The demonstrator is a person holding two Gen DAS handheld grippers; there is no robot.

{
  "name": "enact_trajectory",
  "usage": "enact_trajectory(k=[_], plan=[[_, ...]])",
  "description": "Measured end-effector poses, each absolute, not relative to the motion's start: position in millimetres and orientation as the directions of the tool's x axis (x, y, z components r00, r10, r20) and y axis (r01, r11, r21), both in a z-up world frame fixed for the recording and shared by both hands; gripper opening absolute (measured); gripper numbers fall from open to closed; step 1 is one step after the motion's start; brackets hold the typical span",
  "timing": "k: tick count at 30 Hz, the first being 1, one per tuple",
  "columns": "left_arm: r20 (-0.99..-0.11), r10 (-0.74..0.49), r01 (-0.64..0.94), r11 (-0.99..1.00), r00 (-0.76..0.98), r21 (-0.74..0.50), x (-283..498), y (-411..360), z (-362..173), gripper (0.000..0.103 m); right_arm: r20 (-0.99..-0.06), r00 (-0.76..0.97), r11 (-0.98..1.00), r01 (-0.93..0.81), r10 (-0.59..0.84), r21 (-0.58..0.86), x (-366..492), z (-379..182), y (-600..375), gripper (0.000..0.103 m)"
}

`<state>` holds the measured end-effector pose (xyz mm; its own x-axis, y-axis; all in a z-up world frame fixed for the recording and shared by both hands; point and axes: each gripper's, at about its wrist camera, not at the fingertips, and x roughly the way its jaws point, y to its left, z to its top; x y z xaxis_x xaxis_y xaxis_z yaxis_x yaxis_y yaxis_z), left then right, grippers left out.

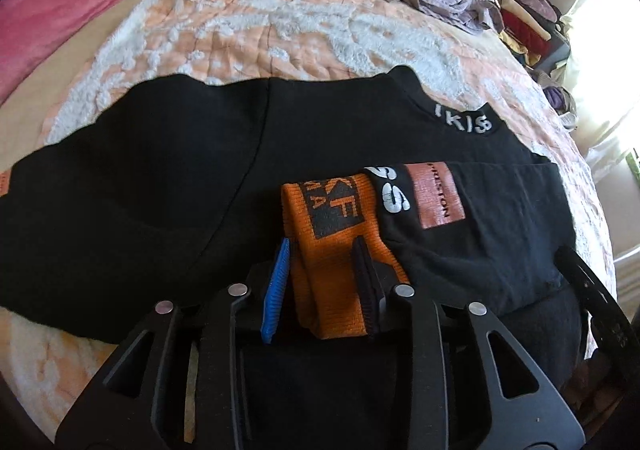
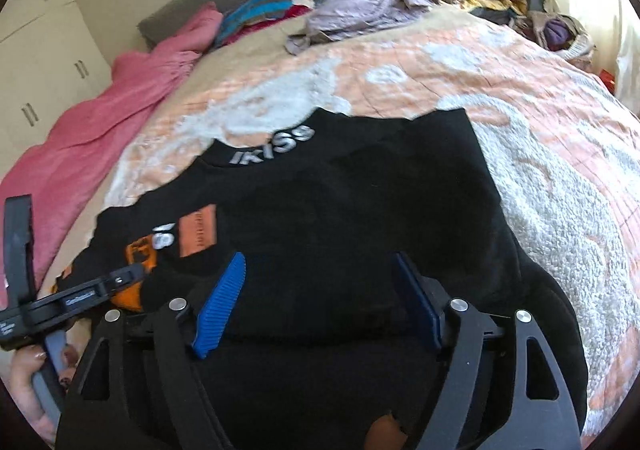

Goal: Fold small clothes
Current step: 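Lift the cuff with the right tool and fold the sleeve across the body, then lay the cuff on the shirt and open the right tool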

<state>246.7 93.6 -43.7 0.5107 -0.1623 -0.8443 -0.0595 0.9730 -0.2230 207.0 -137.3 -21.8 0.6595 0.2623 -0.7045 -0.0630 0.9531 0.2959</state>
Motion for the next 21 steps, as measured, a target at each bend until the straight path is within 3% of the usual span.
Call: enact_trajectory(k=[4,12,15,21], plan=[[-0.827,-0.162,-0.063,0.971,0.538,-0.231,234.4,101.6,-33.2,0.035,-0.680,0.675,0.950,-0.111,0.287,0.291,196.4,-8.0,-125.4,0.082],[-0.782,-0.091,-0.108,0.974,0.617,-0.198,212.4,122.4,-5.7,0.074,-0.631,0.713,0.950,-0.183,0.304,0.251,178.1,18.2,-101.4,0.095],[-0.763,-0.053,-0.151,0.969,0.644,-0.194,207.0,137.2,1.7,0.082,-0.619,0.717,0.946,-0.213,0.322,0.245,175.0,24.7,-89.2,0.097],[-0.732,0.041,-0.255,0.949,0.680,-0.184,193.3,173.9,8.7,0.085,-0.610,0.713,0.938,-0.276,0.347,0.212,173.1,34.0,-54.3,0.098]])
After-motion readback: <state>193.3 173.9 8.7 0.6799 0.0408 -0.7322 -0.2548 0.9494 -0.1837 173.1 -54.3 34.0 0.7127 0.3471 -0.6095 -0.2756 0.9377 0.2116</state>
